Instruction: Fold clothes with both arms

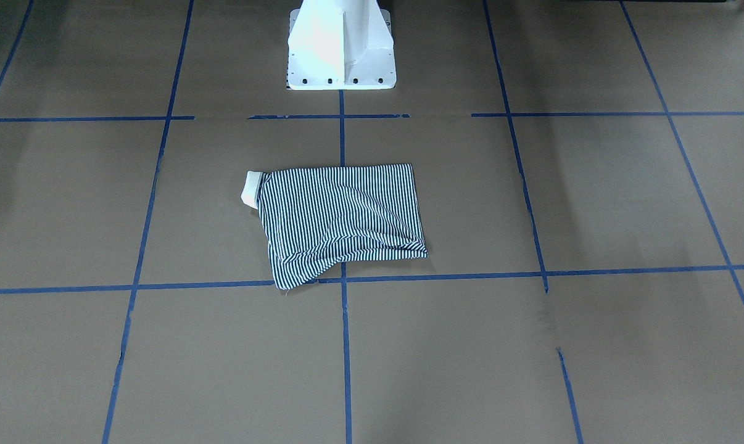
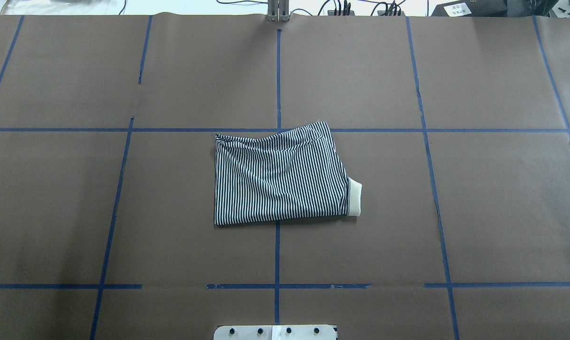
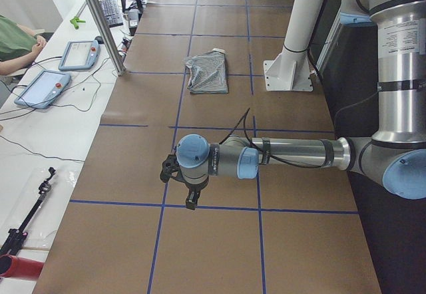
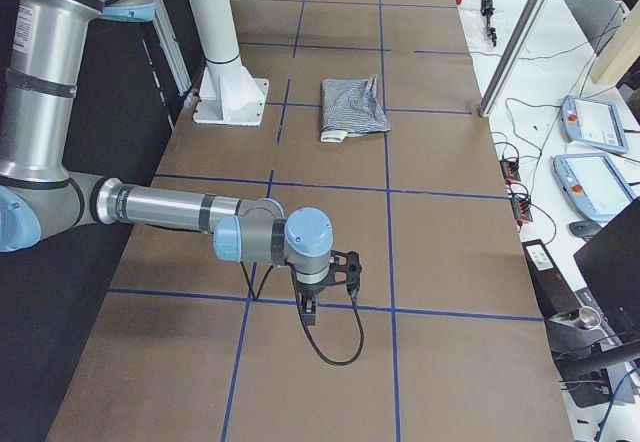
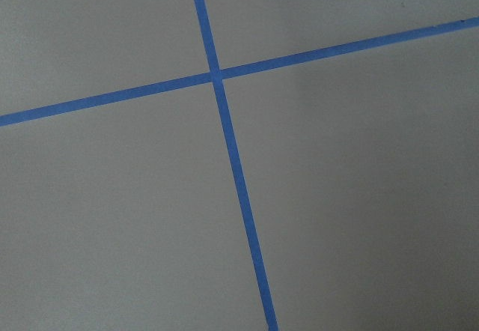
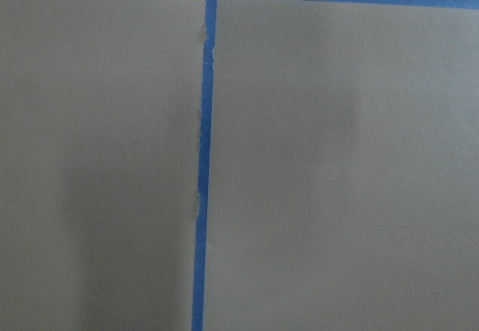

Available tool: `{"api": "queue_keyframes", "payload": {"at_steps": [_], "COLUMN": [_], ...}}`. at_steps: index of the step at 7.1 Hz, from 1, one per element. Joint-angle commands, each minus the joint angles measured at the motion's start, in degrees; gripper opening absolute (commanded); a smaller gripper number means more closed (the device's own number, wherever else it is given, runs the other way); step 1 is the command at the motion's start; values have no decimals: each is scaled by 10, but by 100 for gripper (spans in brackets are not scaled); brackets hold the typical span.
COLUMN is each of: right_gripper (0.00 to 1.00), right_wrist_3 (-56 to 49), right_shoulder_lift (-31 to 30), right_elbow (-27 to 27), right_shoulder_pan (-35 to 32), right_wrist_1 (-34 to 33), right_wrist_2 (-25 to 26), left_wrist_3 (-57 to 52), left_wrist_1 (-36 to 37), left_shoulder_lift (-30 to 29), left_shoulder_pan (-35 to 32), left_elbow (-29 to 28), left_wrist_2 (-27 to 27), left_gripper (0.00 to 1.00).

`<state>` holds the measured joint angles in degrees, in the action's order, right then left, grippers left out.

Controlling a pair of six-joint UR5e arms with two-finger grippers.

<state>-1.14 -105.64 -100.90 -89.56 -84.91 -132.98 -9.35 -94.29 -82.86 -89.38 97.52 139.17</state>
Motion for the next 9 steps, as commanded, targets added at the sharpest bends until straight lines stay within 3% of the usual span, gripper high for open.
{"api": "queue_keyframes", "payload": {"at_steps": [1, 6, 9], "right_gripper": [100, 100, 100], "right_wrist_3": [0, 0, 0], "right_shoulder_lift": [0, 0, -1], "right_elbow": [0, 0, 1], "right_shoulder_pan": [0, 0, 0], "right_wrist_1": [1, 3, 3], "right_wrist_2": [0, 0, 0], "left_wrist_3": [0, 1, 2], "left_wrist_1": [-2, -5, -4], "left_shoulder_lift": [-3, -5, 2], "left_shoulder_pan": [-1, -2, -2], "left_elbow": [0, 34, 43], "left_wrist_2": [-2, -92, -94], "left_gripper": [100, 100, 100]}}
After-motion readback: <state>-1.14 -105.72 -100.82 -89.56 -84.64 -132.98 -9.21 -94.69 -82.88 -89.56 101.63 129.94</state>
